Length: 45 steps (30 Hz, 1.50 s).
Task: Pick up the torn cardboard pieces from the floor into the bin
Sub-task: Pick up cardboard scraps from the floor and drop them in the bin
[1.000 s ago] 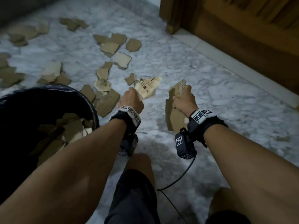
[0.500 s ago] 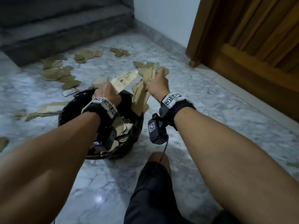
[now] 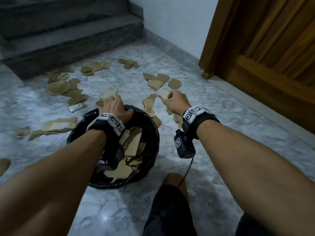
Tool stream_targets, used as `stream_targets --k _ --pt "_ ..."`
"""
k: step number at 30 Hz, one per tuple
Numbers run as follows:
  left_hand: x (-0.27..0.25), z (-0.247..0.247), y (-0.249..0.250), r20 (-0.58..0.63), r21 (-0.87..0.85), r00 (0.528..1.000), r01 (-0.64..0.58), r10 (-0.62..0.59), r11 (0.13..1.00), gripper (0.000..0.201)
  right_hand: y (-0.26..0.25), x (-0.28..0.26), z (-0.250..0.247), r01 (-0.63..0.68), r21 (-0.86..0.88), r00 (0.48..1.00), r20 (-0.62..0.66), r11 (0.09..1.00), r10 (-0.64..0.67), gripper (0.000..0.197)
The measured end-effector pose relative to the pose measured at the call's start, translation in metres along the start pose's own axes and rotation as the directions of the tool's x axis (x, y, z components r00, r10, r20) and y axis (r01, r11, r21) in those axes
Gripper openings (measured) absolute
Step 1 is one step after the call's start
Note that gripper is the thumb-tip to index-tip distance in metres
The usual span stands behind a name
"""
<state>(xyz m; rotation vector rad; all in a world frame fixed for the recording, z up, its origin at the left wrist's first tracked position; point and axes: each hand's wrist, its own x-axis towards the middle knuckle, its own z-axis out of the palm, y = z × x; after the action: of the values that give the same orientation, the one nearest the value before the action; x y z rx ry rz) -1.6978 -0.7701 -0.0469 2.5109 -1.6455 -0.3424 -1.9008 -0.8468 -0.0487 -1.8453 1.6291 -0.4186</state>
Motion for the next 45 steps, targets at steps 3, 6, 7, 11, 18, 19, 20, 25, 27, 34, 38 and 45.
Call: stream_targets --k 3,6,7,11,18,19,20,25,27,34,38,45 --pt "0.020 0.008 0.047 -0.047 0.001 0.994 -0.103 0.103 0.995 0.057 0.028 0.019 -0.023 -0.008 -0.095 1.000 0.000 0.995 0.008 0.024" --pt "0.042 0.035 0.093 0.020 0.008 0.983 -0.182 0.182 0.983 0.051 0.062 0.043 -0.032 -0.002 -0.182 1.000 0.021 0.983 0.006 0.026" --pt "0.050 0.048 0.107 0.065 0.016 0.978 -0.201 0.200 0.979 0.050 0.073 0.052 -0.031 -0.002 -0.215 0.999 0.033 0.977 0.009 0.027" --pt "0.086 0.109 0.151 0.283 0.083 0.943 -0.205 0.175 0.975 0.047 0.129 0.096 -0.011 -0.021 -0.328 0.987 0.146 0.944 0.072 0.035" --pt "0.152 0.208 0.170 0.457 0.113 0.885 0.045 -0.092 0.993 0.070 0.218 0.177 0.058 0.041 -0.421 0.894 0.420 0.906 0.155 0.086" --pt "0.161 0.218 0.167 0.476 0.132 0.867 0.097 -0.149 0.986 0.083 0.221 0.189 0.066 0.095 -0.458 0.882 0.451 0.884 0.139 0.089" --pt "0.170 0.227 0.162 0.486 0.137 0.852 0.142 -0.191 0.980 0.093 0.223 0.200 0.072 0.158 -0.494 0.868 0.482 0.855 0.118 0.091" --pt "0.202 0.279 0.132 0.402 0.026 0.844 0.377 -0.355 0.926 0.109 0.220 0.259 0.095 0.365 -0.555 0.769 0.633 0.747 0.095 0.105" --pt "0.210 0.292 0.123 0.409 0.067 0.826 0.397 -0.388 0.915 0.121 0.216 0.276 0.097 0.427 -0.548 0.728 0.680 0.719 0.086 0.109" --pt "0.220 0.308 0.105 0.535 0.144 0.738 0.400 -0.411 0.905 0.145 0.231 0.288 0.106 0.592 -0.532 0.678 0.735 0.606 -0.016 0.093" --pt "0.224 0.339 0.092 0.576 0.052 0.734 0.405 -0.359 0.913 0.139 0.245 0.280 0.106 0.548 -0.463 0.695 0.716 0.696 -0.071 0.089" --pt "0.201 0.306 0.117 0.456 0.094 0.845 0.265 -0.278 0.960 0.072 0.270 0.256 0.097 0.307 -0.324 0.809 0.584 0.895 -0.066 0.051"
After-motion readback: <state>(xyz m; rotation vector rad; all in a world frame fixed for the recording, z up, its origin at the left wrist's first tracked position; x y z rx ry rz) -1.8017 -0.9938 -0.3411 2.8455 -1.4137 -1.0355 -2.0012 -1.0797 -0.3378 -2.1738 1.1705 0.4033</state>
